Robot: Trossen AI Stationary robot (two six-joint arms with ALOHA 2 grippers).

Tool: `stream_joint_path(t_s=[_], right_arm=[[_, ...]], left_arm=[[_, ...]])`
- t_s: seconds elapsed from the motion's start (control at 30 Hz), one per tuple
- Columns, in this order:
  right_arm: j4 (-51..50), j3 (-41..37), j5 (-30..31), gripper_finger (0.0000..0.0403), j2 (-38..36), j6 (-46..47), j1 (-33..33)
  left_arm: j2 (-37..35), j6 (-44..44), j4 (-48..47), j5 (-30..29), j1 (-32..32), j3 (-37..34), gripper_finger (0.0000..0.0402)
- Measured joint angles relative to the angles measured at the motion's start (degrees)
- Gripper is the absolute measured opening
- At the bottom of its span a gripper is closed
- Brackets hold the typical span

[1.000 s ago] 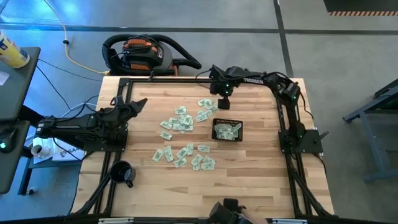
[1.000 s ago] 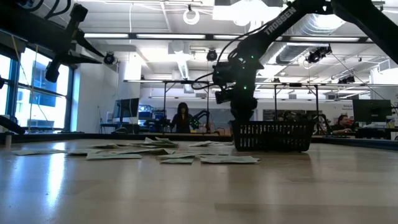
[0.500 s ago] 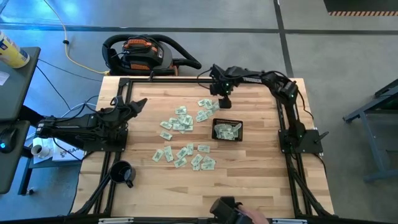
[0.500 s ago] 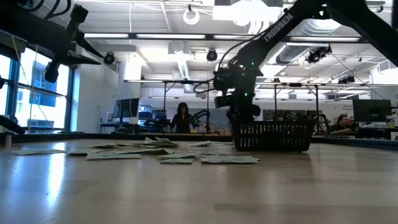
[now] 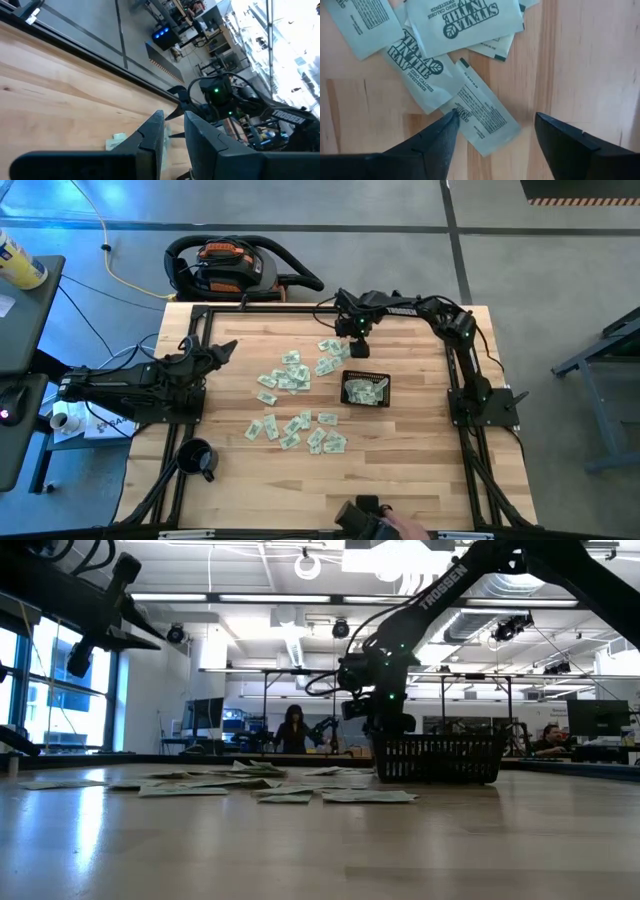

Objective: Pick and place Stevia / Truvia into bins
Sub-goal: Put the green stevia packet into the black bin

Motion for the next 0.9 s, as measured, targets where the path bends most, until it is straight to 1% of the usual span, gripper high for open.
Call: stream_joint_path(t_s=[0.1,0.27,0.43,0.6,0.63,0.77,0.83,0.9], right_arm=[[-0.22,-0.01,0.29,0.0230,0.04,0.01,-0.67],[-2.78,-0.01,-1.83,0.0166,0.15,1.94,-2.22],[-5.65,0.24,-1.56,0.0098,0.18,8.59,-2.96],[-12.69,3.34,-2.93,0.0014,0.24,15.37,-2.04],[-13.65,4.04,-2.94,0.0008,-0.22,16.41,-1.46],[-15.88,7.45,-3.98,0.0012,-4.98,21.23,1.70],[-18.92,8.61,-4.34,0.0004,-7.56,23.02,3.90],[-22.75,8.86,-4.54,0.0005,-9.79,24.63,6.39]], left_arm=[[-0.01,0.00,-0.45,0.00,0.00,0.00,0.0111],[-0.01,0.00,-0.47,0.00,0.00,0.00,0.0111],[-0.01,0.21,-0.91,0.02,0.00,0.00,0.0111],[-0.01,1.55,-0.83,0.42,0.00,0.00,0.0111],[-0.01,1.55,-0.83,0.44,0.00,0.00,0.0111],[-0.01,2.56,-0.82,0.55,0.00,0.00,0.0111],[-0.03,3.77,-0.82,1.71,-0.02,0.00,0.0111],[-0.03,4.70,-0.80,3.14,-0.02,0.00,0.0111]])
